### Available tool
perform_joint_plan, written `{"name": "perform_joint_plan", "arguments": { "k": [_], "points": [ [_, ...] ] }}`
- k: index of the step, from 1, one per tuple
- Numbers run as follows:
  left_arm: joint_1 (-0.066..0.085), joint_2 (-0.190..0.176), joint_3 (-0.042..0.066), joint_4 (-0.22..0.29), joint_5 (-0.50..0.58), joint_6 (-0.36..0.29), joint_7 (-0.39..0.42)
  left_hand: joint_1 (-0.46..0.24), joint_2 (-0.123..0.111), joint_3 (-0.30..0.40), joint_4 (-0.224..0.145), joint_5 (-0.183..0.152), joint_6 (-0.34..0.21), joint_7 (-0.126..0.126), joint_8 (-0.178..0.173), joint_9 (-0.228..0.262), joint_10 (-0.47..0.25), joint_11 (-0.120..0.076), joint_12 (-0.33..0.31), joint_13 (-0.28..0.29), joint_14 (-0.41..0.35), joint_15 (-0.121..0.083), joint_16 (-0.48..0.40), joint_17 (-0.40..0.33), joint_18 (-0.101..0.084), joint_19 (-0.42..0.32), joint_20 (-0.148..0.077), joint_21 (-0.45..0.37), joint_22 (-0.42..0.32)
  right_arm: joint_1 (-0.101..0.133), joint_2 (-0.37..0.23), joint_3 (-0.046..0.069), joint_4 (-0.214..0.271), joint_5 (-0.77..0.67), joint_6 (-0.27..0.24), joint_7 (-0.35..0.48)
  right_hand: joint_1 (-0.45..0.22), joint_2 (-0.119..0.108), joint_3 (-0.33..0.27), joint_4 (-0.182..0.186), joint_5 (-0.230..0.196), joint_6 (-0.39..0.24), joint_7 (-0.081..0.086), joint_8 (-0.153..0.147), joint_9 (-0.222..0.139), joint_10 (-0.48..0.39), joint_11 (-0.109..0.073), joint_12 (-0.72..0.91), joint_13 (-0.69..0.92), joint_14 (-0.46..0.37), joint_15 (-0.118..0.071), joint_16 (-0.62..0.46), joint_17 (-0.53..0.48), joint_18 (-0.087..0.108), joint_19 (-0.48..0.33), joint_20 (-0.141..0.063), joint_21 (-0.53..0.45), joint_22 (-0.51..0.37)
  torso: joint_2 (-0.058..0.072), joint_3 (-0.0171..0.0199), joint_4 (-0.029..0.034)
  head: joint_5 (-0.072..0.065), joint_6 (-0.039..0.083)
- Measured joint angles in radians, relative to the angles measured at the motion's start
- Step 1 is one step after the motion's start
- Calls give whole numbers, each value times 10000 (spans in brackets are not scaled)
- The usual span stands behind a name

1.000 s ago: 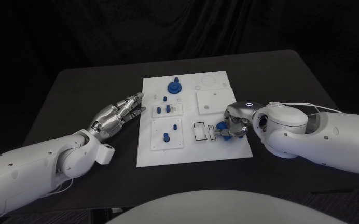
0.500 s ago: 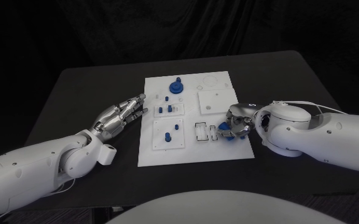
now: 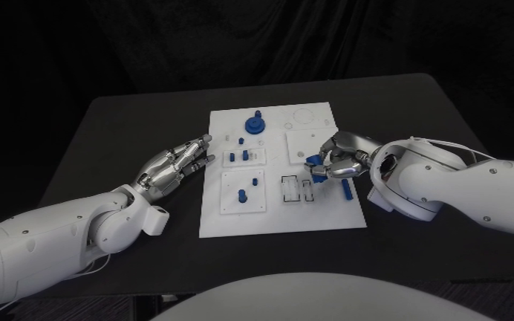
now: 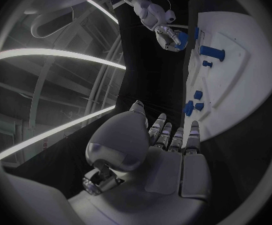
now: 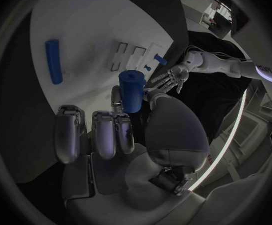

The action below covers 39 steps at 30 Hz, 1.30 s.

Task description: Assemble the parts on the task board

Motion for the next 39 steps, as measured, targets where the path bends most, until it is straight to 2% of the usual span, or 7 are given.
{"name": "perform_joint_plan", "arguments": {
  "k": [7, 9, 14, 25, 30, 36, 39],
  "points": [
    [-2, 64, 0, -10, 0, 2, 0, 0, 0, 0, 0, 0, 0, 0, 0, 0, 0, 0, 0, -1, 0, 0, 0, 0, 1, -30, 30, 0, -1, 73, 315, -14, -59, 1047, -164, 20, -98, 98, 70, 70, -47, -4, -3, 74, 64, 0, 0, 0, -1, 0, 0, -48, -1, 0, 0, 0, -293, 0, 0, 0, 0, 67, 0],
    [-2, 64, 0, -10, 0, 5, 0, 0, 0, 0, 0, 0, 0, 0, 0, 0, 0, 0, 0, -1, 0, 0, 0, 0, 0, -36, 35, 0, -1, 62, 398, -15, -133, 1223, -134, -23, -162, 162, 106, 106, -305, -58, 38, 106, 103, 0, 1, 0, -1, 0, 0, -78, -1, 0, 0, 0, -372, 0, 0, 0, 0, 84, 0],
    [-3, 49, 0, -10, 0, 10, 0, 0, 0, -1, 0, 0, 0, 0, 0, 0, 0, 0, -1, -1, 0, 0, 0, 0, 0, -36, 35, 0, -1, -30, 597, -19, -300, 1475, 81, -192, -220, 311, 108, 108, -1296, -298, -25, 174, 182, -1, 1, 0, -2, 0, -1, -84, 0, 0, 0, 0, -422, 0, 0, 0, 0, 120, 0],
    [-8, 87, 0, -42, 0, 28, 0, 0, 0, -1, 0, 0, -1, 0, 0, -1, 34, 34, -2, -2, 0, 0, 0, 8, 1, -36, 35, 0, -3, -284, 809, -19, -513, 1721, 846, -661, -373, 610, 190, 187, -2438, -376, 42, 175, 118, -1, 2, 0, -3, -1, -1, -119, -1, 0, 0, 0, -525, 0, -1, 0, 0, 195, 0],
    [-25, 107, 0, -61, 0, 41, 0, 0, 0, 27, 29, 38, 0, 0, 0, -1, 34, 34, -4, -3, 0, 0, 0, 8, 0, -36, 35, 0, -3, -324, 864, -20, -555, 1757, 1085, -815, -602, 832, 355, 77, -3356, -394, 60, 173, 42, -20, 64, 0, -4, -11, 64, -156, -1, 0, 0, 0, -579, 0, -2, -1, 0, 212, 0],
    [-50, 108, 0, -77, 0, 54, 0, 0, 0, 27, 29, 38, -1, 0, 0, -2, 34, 34, -4, -3, 0, 0, 0, 9, 0, -36, 35, -1, -3, -328, 928, -9, -581, 1776, 1177, -860, -881, 891, 358, 25, -3896, -432, 98, 175, -29, -5, 79, 0, -4, -11, 64, -156, -1, 0, 0, 0, -613, 0, -3, -1, 0, 220, 0],
    [-52, 109, 0, -85, 0, 61, 0, 0, 0, 56, -1, 38, -1, 0, -1, -2, 34, 34, -4, -3, 36, 36, 0, 8, 1, -36, 35, -1, -3, -328, 945, -9, -592, 1786, 1181, -862, -1023, 897, 320, 24, -3973, -443, 110, 184, -43, -5, 79, 0, -5, -11, 64, -156, -1, 0, 0, 0, -613, 0, -3, -1, 0, 239, 0]
  ]
}}
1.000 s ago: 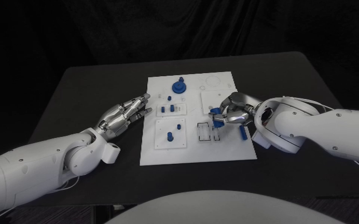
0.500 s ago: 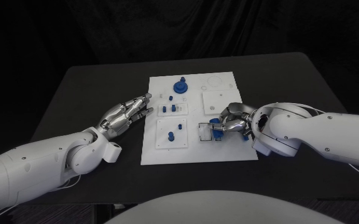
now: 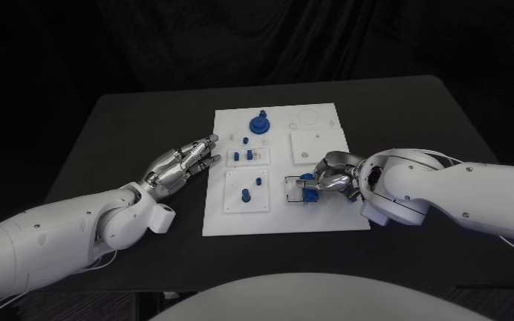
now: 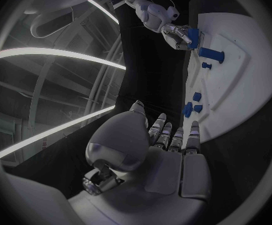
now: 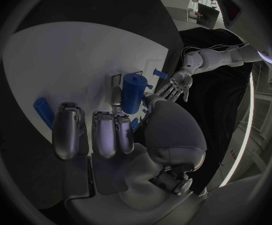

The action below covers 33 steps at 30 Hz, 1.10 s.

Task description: Assemble the parts on the task board

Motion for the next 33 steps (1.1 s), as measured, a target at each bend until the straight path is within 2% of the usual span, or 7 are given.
{"name": "perform_joint_plan", "arguments": {
  "k": [4, 7, 11, 13, 17, 25, 33],
  "points": [
    [-6, 0, 0, -11, 0, 11, -2, 0, 0, 0, 0, 0, 0, 0, 0, 0, 0, 0, 0, -1, 0, 0, 0, 0, -1, 0, 0, 0, -1, -4, 41, -5, -19, 8, 0, 1, -227, 98, -171, 27, -75, -16, -14, -52, -49, 0, -1, 0, -1, 0, 0, 0, 0, 0, -10, 10, -41, 0, 0, 0, 0, 42, 0],
    [-9, 0, 0, -14, 0, 17, -2, 40, 40, 0, 0, 47, 0, 0, 0, 0, 0, 0, 0, -1, 0, 0, 0, 0, 0, 0, 0, 0, 1, -9, 69, -10, -32, 13, 0, 3, -364, 87, -284, 24, -15, -17, -16, -52, -78, 0, -1, 0, 0, 0, 0, 0, 0, 0, -35, 35, -41, 0, 1, 0, 0, 68, 0],
    [-12, 0, 0, -16, 0, 26, -2, 40, 40, 0, 0, 49, 0, 0, 0, 0, 0, 0, 0, -1, 0, 0, 0, 0, 0, 0, 0, 0, 9, -10, 102, -10, -48, 17, 0, 9, -753, 229, -660, 34, 21, -15, -53, -50, -128, 1, -1, 0, -1, 0, 0, 0, 0, 1, -35, 35, -80, 0, 1, 0, 0, 74, 0],
    [-13, 9, 0, -27, 0, 29, -3, 69, 11, 15, -15, 48, 0, 0, 0, 0, 0, 0, 0, -1, 0, 0, 0, 0, -1, 0, 0, 0, 9, -10, 116, -10, -54, 18, 0, 11, -900, 219, -826, 33, -79, -15, -54, -50, -144, 1, -1, 0, -1, 0, 0, 0, 0, 1, -36, 36, -80, 0, 1, 0, 0, 81, 0],
    [-17, 35, 0, -57, 0, 45, -9, 80, 0, 27, -28, 48, 0, 0, 0, 0, 0, 0, -1, -1, 0, 0, 0, 0, 0, 0, 0, 0, 9, -10, 147, -10, -64, 20, 2, 16, -1032, 301, -1119, 32, -405, -14, -54, -50, -170, 1, -1, 0, -1, 0, 0, 1, 0, 0, -36, 35, -80, 0, 1, 0, 0, 96, 0],
    [-62, 67, 0, -97, 0, 70, -24, 80, 0, 29, -26, 48, 0, 0, 0, 0, -1, 0, -1, -2, 0, -1, 0, 0, 0, 0, 0, 0, 8, -10, 196, -9, -85, 23, 4, 26, -1255, 369, -1759, 35, -1327, -52, -16, -50, -226, 1, -1, 0, -2, 0, 0, 1, 0, 0, -35, 35, -126, 0, 1, 0, 0, 104, 0],
    [-99, 66, 0, -107, 0, 102, -43, 80, 0, 55, 0, 48, 0, 0, 0, -1, -1, -1, -1, -2, -1, -1, 0, 0, -1, 0, 0, 0, 7, -10, 207, -8, -90, 24, 3, 40, -1457, 571, -2146, 44, -1736, -51, -16, -50, -239, 1, -1, 0, 7, -1, 0, 1, 0, 1, -36, 35, -126, 0, 1, 0, 0, 114, 0]
  ]
}}
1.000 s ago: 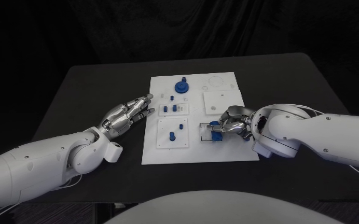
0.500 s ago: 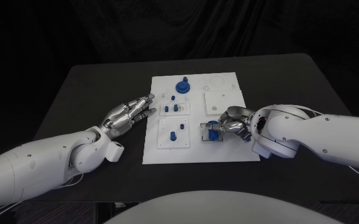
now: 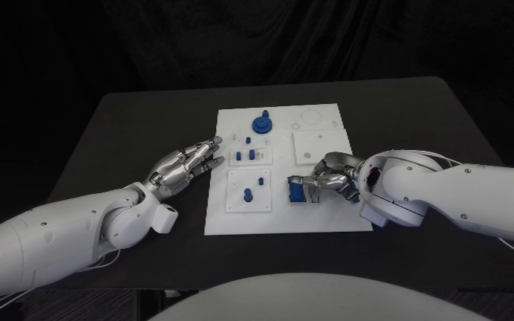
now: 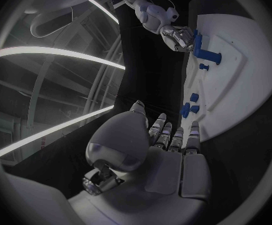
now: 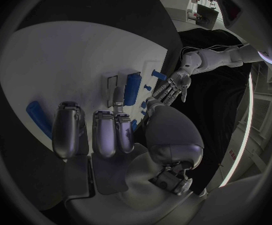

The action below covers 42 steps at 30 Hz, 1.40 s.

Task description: Assemble the parts on the task board

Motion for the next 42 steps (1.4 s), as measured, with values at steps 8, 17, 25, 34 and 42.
{"name": "perform_joint_plan", "arguments": {
  "k": [8, 17, 25, 34, 42],
  "points": [
    [-38, -11, 0, 2, 0, 19, -15, 0, 0, 0, 0, 0, 0, 0, 0, 0, 0, 0, 0, 0, 0, 0, 0, 0, 1, 0, 0, 0, -1, 0, -136, 0, 80, -4, -138, 182, -5, 89, -183, -56, -65, 0, 0, 99, -10, 0, 0, 0, -1, 0, 0, 0, 0, -1, 0, 0, 0, 0, 0, 0, 0, 33, 0],
    [-47, -95, 0, 53, 0, 18, -19, 0, 1, 27, -28, 61, 0, 0, 40, 10, 0, 0, 0, -1, 0, 0, 0, 0, 1, 37, 37, 0, -2, 646, -972, -1, 687, -255, -407, 476, 1201, 176, -497, -29, 1537, 1, 1, 233, -44, 0, 0, 0, -2, 0, 0, 0, 0, 0, 0, 0, 0, 0, -1, 0, 0, 25, 0],
    [-51, -115, 0, 138, 2, 1, -19, 0, 0, 27, -27, 61, 36, 36, 39, 10, 0, 0, 42, 10, 0, -1, 0, 0, -1, 37, 37, 0, -3, 1295, -1864, 6, 1053, -533, -217, 266, 1733, 166, -626, -32, 2806, 1, 1, 233, -209, 0, 0, 0, -3, 0, 0, 1, 0, 0, 0, 0, 1, 0, -1, 1, 0, -73, 0],
    [-52, -124, 0, 150, 1, -23, -18, 40, -40, 26, -27, 61, 36, 36, 39, 18, 0, 0, 57, 10, 0, 0, 0, 8, 0, 37, 36, 0, -3, 928, -2399, -13, 972, -1572, 417, -545, 1858, 123, -653, -59, 3184, 1, 1, 194, -262, 0, 0, 0, -4, 0, 0, 1, 0, 0, 0, 0, 1, 0, 0, 1, 0, -89, 0],
    [-52, -126, 0, 126, 1, -33, -18, 40, -41, 54, -55, 96, 35, 36, 39, 18, 0, 0, 78, 9, 0, -1, 0, 8, 1, 36, 36, 0, -4, 402, -2383, -22, 876, -2714, 815, -1050, 1898, 83, -653, -59, 3184, 1, 2, 194, -262, 0, 0, 0, -5, 0, 0, -32, 0, 0, 0, 0, -39, 0, 0, 0, 0, -91, 0]
  ]
}}
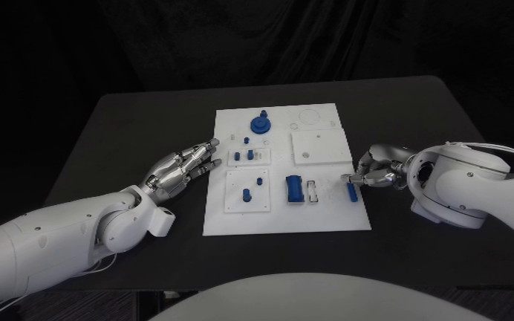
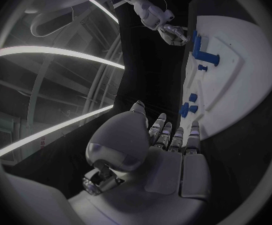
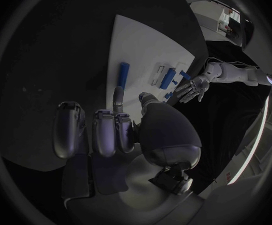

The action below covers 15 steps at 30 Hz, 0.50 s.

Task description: Assemble the parts on the task board

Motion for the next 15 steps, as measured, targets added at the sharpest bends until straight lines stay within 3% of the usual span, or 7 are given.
{"name": "perform_joint_plan", "arguments": {
  "k": [7, 12, 15],
  "points": [
    [0, 18, 0, -25, 0, 0, -1, 41, 41, 0, 0, 0, 0, 0, 0, 0, 35, 35, 0, -1, 0, 0, 0, 0, -1, 0, -1, 0, 0, -312, 205, 3, -100, -493, 108, -197, 73, -7, 0, 0, 0, 0, 0, 0, -16, 0, 0, 0, -1, 0, 0, 0, 0, 1, 0, 0, 0, 0, 0, 0, 0, -78, 0],
    [-1, 20, 0, -42, 0, 1, -2, 40, 41, 28, -28, 52, 0, 0, 0, -1, 35, 35, 0, -1, 0, 0, 0, 0, -1, -1, -1, 0, -1, -389, 320, 3, -203, -651, 108, -244, 189, 1, 0, 0, 0, 0, 0, 0, -36, 0, 0, 0, -1, 0, 0, 0, 0, 0, 0, 0, 0, 0, 1, 0, 0, -92, 0],
    [-1, 20, 0, -49, 0, 2, -3, 40, 41, 28, -28, 51, 0, 0, 0, -1, 36, 35, 0, -1, 0, 0, 0, -1, 0, 0, -1, 0, -1, -404, 370, 5, -248, -701, 108, -256, 352, -17, 1, 0, 0, 1, 0, 1, -51, 0, 0, 0, -1, 0, 0, 0, 0, 102, 0, 0, -38, 0, 1, 0, 0, -102, 0]
  ]
}}
